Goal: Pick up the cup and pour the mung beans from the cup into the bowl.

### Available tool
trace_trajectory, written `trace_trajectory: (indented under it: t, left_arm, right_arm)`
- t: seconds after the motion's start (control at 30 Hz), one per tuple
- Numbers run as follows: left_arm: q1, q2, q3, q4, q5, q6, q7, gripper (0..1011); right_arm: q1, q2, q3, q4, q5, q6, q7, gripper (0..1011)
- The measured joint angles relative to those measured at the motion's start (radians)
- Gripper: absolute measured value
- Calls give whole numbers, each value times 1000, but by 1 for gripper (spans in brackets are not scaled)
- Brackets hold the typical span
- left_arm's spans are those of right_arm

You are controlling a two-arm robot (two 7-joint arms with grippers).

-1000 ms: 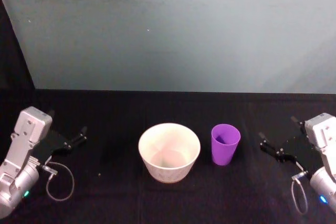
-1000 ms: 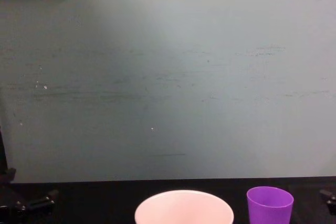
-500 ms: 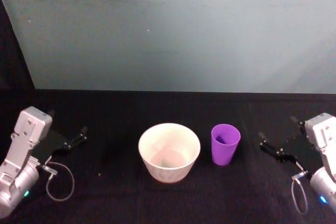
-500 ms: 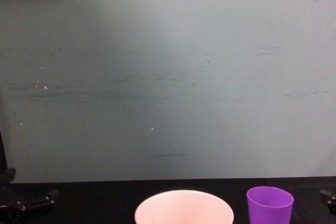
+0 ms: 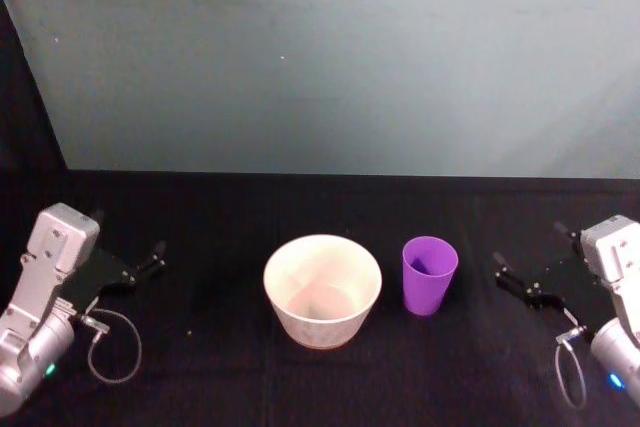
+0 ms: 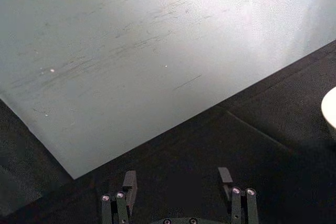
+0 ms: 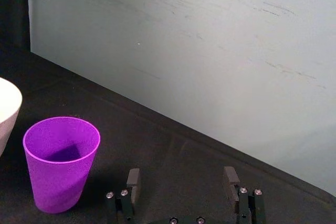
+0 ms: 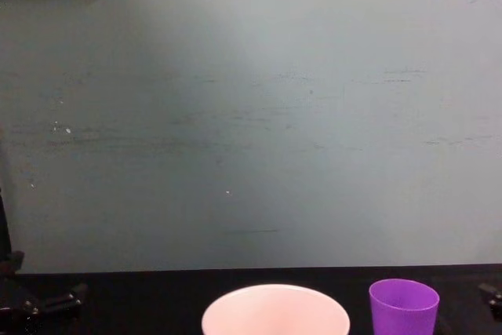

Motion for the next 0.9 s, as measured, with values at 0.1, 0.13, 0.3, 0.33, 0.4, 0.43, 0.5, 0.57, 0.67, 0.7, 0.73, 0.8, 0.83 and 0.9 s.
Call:
trace_trajectory:
  t: [0.1,0.13,0.3,0.33,0.4,0.43,0.5,0.57,0.67,0.7,0.73,0.8,0.83,0.9]
  left_arm:
    - [0,0,0,0,0,0,0,1000]
    - [0,0,0,0,0,0,0,1000]
    - [0,0,0,0,0,0,0,1000]
    - [0,0,0,0,0,0,0,1000]
    - [0,0,0,0,0,0,0,1000]
    - [0,0,0,0,0,0,0,1000]
    - [0,0,0,0,0,0,0,1000]
    - [0,0,0,0,0,0,0,1000]
    - [0,0,0,0,0,0,0,1000]
    - [0,0,0,0,0,0,0,1000]
    - [0,0,0,0,0,0,0,1000]
    - [0,0,0,0,0,0,0,1000]
    - [0,0,0,0,0,0,0,1000]
    - [0,0,0,0,0,0,0,1000]
  right_arm:
    - [-39,10,20,-32,21,-14,12,1002]
    - [-53,14,28,-42,28,-20,17,1003]
    - [-118,30,58,-86,75,-57,56,1002]
    - [-136,32,66,-96,95,-70,76,1003]
    - [-148,33,71,-102,114,-82,99,1002]
    - [-158,33,75,-104,136,-91,126,1003]
    - [-164,30,77,-104,158,-100,156,1003]
    - [-164,19,76,-98,189,-110,202,1003]
    - [-160,6,75,-86,215,-113,241,1003]
    - [-154,-5,74,-76,229,-114,262,1003]
    - [-148,-15,73,-68,241,-113,278,1003]
    - [-141,-26,73,-59,250,-111,291,1003]
    - [-137,-31,73,-55,253,-108,298,1003]
    - [-126,-45,71,-42,259,-98,310,1003]
